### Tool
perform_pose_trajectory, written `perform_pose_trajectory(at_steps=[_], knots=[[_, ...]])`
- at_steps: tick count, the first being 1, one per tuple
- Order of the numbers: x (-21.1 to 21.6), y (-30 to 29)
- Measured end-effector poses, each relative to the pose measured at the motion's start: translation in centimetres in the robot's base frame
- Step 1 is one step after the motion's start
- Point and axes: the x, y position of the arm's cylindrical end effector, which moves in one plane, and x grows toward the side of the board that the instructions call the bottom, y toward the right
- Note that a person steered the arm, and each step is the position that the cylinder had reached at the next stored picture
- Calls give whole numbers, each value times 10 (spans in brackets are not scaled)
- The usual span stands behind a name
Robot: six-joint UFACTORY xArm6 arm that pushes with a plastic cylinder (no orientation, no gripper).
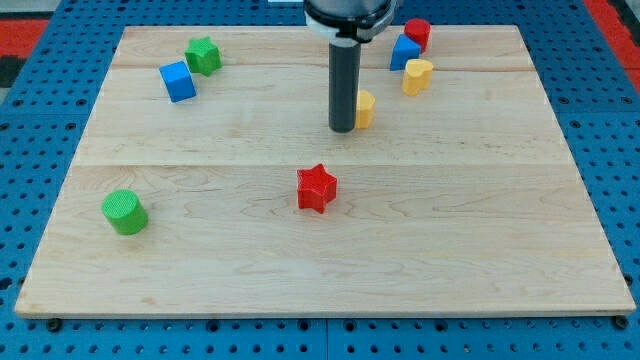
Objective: Move the red star to the left of yellow blocks
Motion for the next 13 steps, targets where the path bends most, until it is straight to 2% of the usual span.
perform_pose_trajectory(at_steps=[3, 6, 7, 8, 11, 13], knots=[[-58, 54], [17, 19], [63, 15], [104, -14], [150, -28], [120, -110]])
